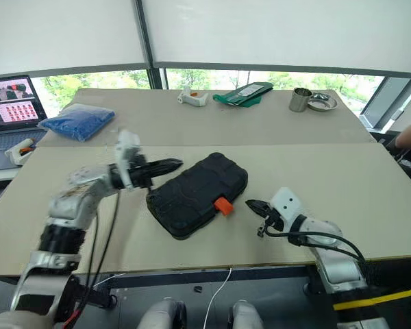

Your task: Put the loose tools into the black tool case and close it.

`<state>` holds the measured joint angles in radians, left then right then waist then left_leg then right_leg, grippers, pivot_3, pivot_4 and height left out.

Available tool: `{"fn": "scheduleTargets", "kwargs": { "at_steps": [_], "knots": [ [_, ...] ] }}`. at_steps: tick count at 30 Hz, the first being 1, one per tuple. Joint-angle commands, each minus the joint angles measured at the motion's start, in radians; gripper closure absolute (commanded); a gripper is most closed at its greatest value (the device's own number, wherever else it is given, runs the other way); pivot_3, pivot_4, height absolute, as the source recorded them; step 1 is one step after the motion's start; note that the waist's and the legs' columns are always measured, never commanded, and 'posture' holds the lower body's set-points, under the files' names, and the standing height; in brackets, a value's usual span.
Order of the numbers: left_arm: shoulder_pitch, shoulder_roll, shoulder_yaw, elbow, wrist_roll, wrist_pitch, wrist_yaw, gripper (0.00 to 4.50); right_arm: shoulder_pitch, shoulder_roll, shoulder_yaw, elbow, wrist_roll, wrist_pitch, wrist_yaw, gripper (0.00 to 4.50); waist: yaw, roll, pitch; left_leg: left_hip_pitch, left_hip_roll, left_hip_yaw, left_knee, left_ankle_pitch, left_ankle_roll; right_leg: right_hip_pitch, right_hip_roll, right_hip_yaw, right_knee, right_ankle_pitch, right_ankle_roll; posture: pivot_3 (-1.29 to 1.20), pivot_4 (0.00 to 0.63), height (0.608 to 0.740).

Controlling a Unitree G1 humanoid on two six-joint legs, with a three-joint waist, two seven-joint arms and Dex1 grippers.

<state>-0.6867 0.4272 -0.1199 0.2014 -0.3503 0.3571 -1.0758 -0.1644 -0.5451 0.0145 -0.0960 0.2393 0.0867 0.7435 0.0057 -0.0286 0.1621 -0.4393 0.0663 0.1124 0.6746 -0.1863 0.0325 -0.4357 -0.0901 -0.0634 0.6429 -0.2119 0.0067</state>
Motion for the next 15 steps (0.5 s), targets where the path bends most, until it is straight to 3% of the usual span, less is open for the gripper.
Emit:
{"fn": "scheduleTargets", "kwargs": {
  "at_steps": [1, 6, 10, 15],
  "knots": [
    [-0.017, -0.004, -0.133, 0.076, 0.143, -0.036, 0.008, 4.40, 0.008, 0.010, -0.038, -0.118, 0.079, 0.042, 0.005, 4.49, -0.008, 0.000, 0.000, 0.000, 0.000, 0.000, 0.000, 0.000, 0.000, 0.000, 0.001, 0.000, 0.000, 0.000, 0.000, 0.00, 0.150, 0.740],
    [-0.014, 0.015, -0.248, 0.131, 0.263, 0.001, 0.011, 4.40, 0.000, 0.028, 0.005, -0.172, 0.089, 0.102, 0.006, 4.49, -0.005, 0.004, -0.002, 0.003, 0.001, -0.002, -0.001, 0.000, 0.000, 0.002, 0.001, -0.001, 0.001, -0.001, -0.001, 0.00, 0.150, 0.740],
    [-0.004, 0.011, -0.234, 0.120, 0.255, 0.024, 0.015, 4.40, -0.026, 0.043, 0.062, -0.145, 0.046, 0.104, 0.009, 4.49, -0.006, 0.004, -0.003, 0.015, 0.001, -0.006, -0.003, -0.003, -0.004, 0.013, -0.001, 0.000, -0.002, -0.005, -0.007, 0.00, 0.150, 0.740],
    [0.000, 0.024, -0.219, 0.110, 0.253, 0.026, 0.020, 4.40, -0.047, 0.053, 0.123, -0.099, 0.001, 0.096, 0.027, 4.49, -0.006, 0.004, -0.003, 0.016, 0.001, -0.006, -0.004, -0.004, -0.007, 0.013, -0.001, 0.000, -0.002, -0.005, -0.007, 0.00, 0.150, 0.740]
  ]
}}
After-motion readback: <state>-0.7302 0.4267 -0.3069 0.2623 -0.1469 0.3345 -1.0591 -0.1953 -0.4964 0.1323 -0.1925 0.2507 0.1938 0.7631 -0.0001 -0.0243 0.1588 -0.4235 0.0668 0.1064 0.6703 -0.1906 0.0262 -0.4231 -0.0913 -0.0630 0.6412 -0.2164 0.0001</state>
